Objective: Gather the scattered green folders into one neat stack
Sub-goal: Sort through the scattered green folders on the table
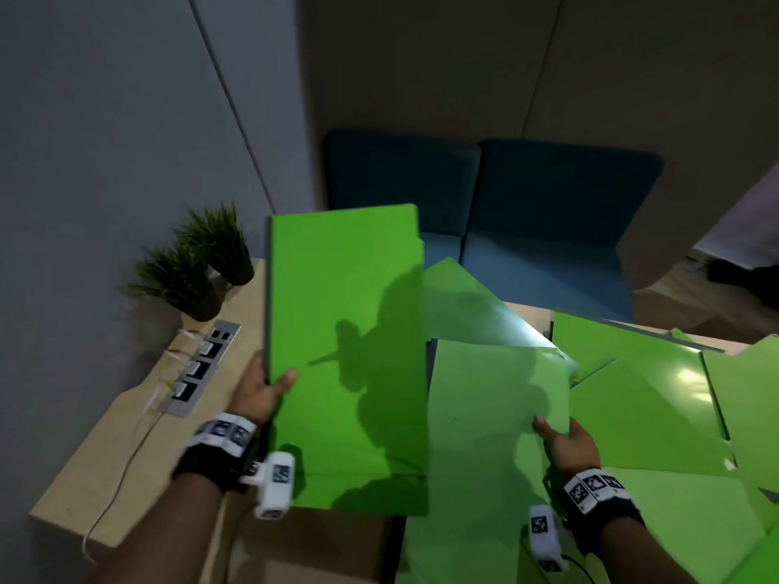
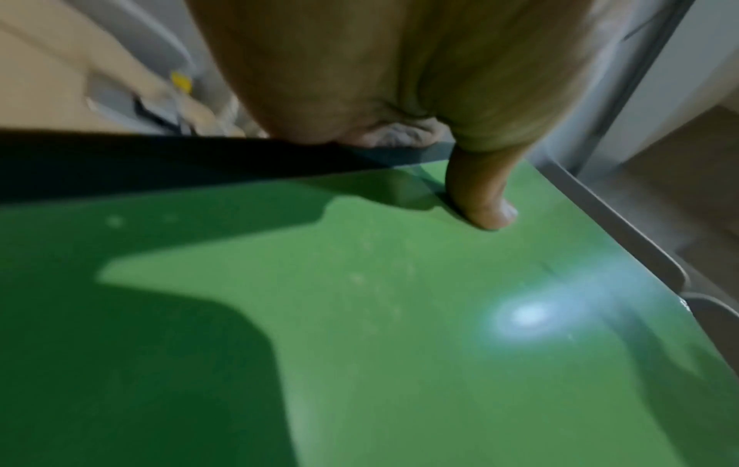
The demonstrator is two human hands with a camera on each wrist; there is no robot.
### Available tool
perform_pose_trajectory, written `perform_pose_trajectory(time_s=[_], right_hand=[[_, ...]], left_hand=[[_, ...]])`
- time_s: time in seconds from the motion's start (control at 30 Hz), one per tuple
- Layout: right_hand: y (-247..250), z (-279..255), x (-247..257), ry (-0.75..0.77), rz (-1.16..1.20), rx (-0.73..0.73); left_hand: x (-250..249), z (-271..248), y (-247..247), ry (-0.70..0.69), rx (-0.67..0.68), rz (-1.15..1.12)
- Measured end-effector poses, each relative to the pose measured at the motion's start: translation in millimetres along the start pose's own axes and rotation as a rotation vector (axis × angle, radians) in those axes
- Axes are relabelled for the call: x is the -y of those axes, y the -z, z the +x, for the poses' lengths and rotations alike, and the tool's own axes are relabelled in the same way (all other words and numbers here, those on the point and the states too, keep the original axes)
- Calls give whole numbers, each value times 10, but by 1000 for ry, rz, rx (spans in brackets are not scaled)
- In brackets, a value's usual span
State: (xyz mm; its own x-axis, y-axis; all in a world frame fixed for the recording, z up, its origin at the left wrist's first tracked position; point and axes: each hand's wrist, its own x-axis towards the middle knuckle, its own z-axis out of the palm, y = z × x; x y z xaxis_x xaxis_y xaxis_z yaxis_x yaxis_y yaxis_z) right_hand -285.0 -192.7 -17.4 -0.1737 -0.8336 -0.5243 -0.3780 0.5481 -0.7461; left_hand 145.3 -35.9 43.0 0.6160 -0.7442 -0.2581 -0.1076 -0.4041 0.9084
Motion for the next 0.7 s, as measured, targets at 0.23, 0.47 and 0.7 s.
perform_pose_trajectory(time_s=[0.23,0.47,0.7], right_hand=[[89,-105,108,-18,23,72],[129,-169,162,-20,25,104],[160,-139,1,-58,36,190]], left_hand=[[151,-486,-1428,109,243,55],[168,-723,-1890,104,355,400],[246,-926,-2012,108,533,856]])
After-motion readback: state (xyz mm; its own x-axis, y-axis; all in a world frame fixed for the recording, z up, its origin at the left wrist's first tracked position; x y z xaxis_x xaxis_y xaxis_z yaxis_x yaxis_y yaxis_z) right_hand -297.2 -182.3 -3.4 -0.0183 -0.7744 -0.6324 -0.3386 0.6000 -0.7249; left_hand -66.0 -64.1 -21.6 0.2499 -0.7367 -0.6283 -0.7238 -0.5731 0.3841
